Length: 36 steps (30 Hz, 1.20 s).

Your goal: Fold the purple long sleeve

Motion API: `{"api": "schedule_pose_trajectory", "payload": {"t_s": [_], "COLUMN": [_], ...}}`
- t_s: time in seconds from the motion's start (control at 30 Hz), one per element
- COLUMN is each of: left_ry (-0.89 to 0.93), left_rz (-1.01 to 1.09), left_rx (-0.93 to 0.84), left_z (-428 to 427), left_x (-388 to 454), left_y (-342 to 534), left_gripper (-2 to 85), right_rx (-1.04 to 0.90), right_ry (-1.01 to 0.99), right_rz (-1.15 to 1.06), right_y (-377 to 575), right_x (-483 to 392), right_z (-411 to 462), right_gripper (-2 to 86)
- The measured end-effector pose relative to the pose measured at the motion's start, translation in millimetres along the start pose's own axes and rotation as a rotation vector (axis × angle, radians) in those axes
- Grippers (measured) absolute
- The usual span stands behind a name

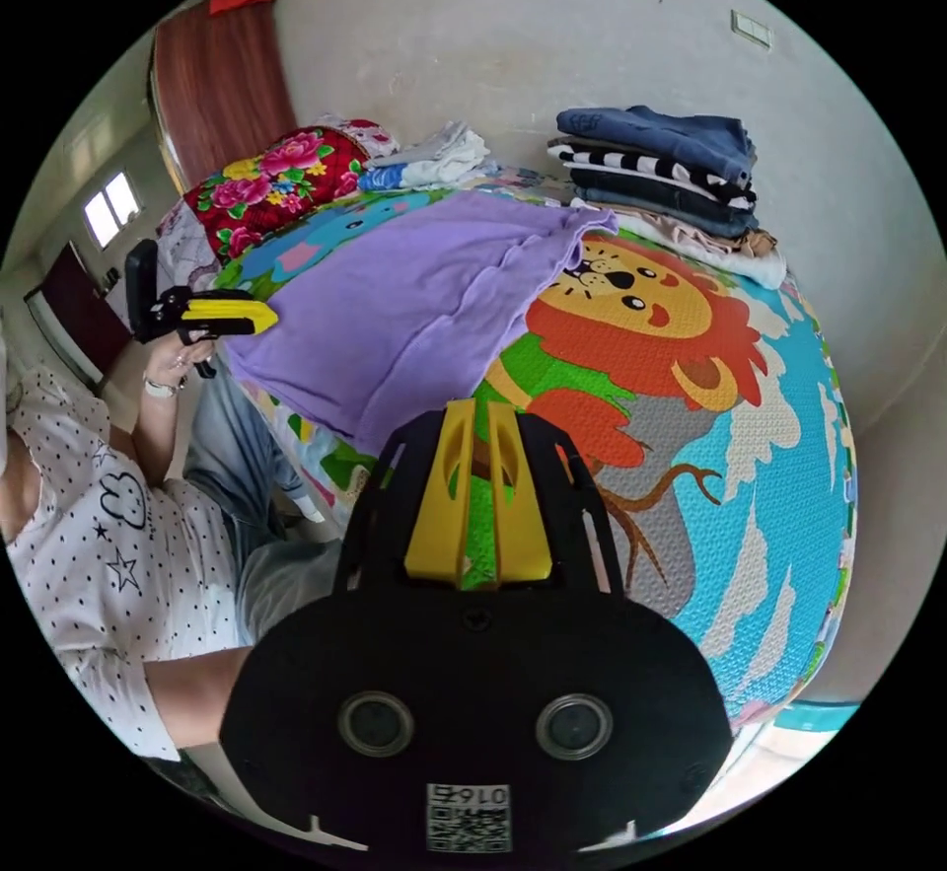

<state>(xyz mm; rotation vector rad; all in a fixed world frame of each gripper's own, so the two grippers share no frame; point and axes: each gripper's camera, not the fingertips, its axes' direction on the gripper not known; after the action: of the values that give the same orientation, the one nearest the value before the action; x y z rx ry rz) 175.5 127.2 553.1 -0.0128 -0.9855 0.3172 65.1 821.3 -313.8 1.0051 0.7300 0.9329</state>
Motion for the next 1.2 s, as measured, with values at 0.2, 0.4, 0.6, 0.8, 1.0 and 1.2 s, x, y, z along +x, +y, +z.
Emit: {"api": "schedule_pose_trajectory", "payload": {"t_s": [0.2, 0.4, 0.6, 0.8, 1.0, 1.2], "left_ry": [0.008, 0.024, 0.007, 0.024, -0.051, -0.076], "left_rz": [0.017, 0.005, 0.019, 0.029, 0.061, 0.075], "left_rx": [0.004, 0.007, 0.000, -0.110, 0.000, -0.022], "left_z": [4.2, 12.0, 18.3, 39.3, 17.6, 45.1], "left_x": [2.2, 0.6, 5.3, 4.7, 3.6, -9.0], "left_y": [-2.1, -4.3, -10.4, -18.5, -49.4, -108.4], "left_gripper": [-1.0, -1.0, -1.0, -1.0, -1.0, -1.0], "right_rx": [-0.017, -0.115, -0.061, 0.069, -0.028, 0.396], "right_ry": [-0.048, 0.015, 0.059, 0.063, 0.106, 0.028], "right_rz": [-0.201, -0.370, -0.339, -0.343, -0.429, -0.418], "right_y": [19.6, 32.2, 45.2, 75.4, 96.5, 140.3], "right_x": [-39.4, -78.5, -81.6, -78.5, -74.8, -39.8], "right_z": [6.2, 35.3, 41.3, 29.1, 68.2, 42.4], "right_gripper": [11.0, 6.7, 1.8, 1.1, 0.8, 0.6]}}
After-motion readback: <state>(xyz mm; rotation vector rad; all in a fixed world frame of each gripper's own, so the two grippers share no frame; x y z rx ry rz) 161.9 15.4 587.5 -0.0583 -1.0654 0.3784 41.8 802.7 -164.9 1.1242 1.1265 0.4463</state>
